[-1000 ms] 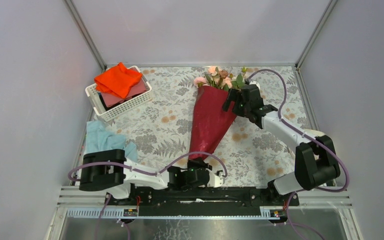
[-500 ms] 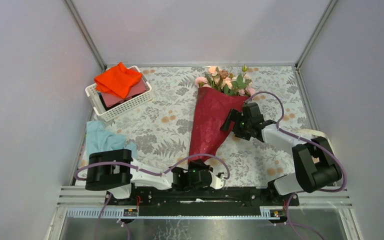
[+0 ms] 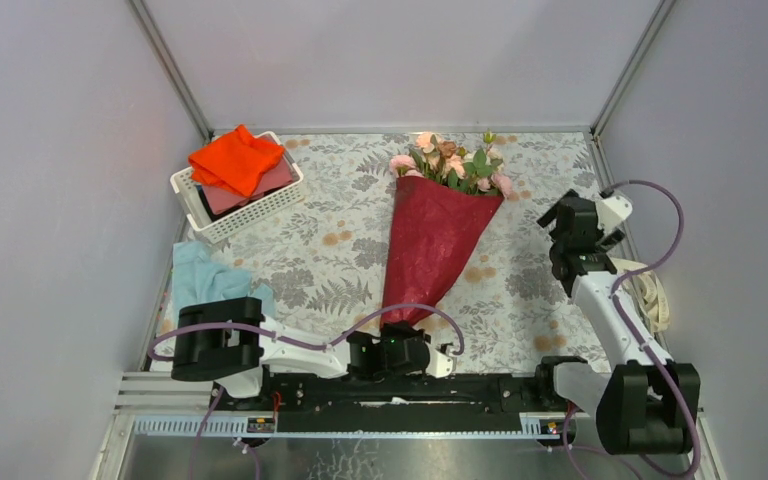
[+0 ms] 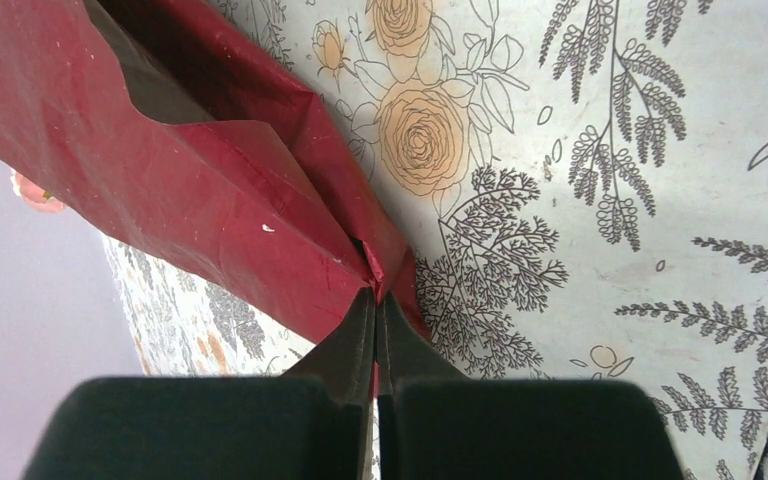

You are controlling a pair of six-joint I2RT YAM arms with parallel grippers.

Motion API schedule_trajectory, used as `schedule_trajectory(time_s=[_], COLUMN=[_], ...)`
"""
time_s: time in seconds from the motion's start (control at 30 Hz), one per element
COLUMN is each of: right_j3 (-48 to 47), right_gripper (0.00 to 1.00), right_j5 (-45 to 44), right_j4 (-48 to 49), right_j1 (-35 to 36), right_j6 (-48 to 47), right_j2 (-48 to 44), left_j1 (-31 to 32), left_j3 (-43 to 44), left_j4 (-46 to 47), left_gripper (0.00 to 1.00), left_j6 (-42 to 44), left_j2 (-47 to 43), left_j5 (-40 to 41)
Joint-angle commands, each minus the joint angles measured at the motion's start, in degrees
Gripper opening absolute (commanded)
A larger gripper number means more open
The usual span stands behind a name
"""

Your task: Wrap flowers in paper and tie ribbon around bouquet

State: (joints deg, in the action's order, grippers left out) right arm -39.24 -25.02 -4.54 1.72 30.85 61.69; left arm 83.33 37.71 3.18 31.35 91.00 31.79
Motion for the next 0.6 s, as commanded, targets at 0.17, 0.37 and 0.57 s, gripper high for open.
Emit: schedule_trajectory(time_s=[0.17, 0.37, 0.57], right_j3=[4.1, 0.3, -5.0], right_gripper=[0.86, 0.93, 0.84], right_j5=[-8.4, -0.4, 8.4], right_j4=[3.9, 3.9, 6.0], right_j1=[-12.7, -19.8, -21.0], right_j6=[0.5, 1.3, -0.5], right_j2=[10.6, 18.9, 28.5], left_j1=[0.6, 0.6, 0.5], left_j3=[1.7, 1.6, 1.8], left_j4=[-1.8, -2.6, -3.1], left_gripper=[0.00, 0.00, 0.00], left_j6=[-2.4, -2.7, -2.8], left_j2=[0.3, 0.1, 0.9], left_j5=[-2.2, -2.8, -3.0])
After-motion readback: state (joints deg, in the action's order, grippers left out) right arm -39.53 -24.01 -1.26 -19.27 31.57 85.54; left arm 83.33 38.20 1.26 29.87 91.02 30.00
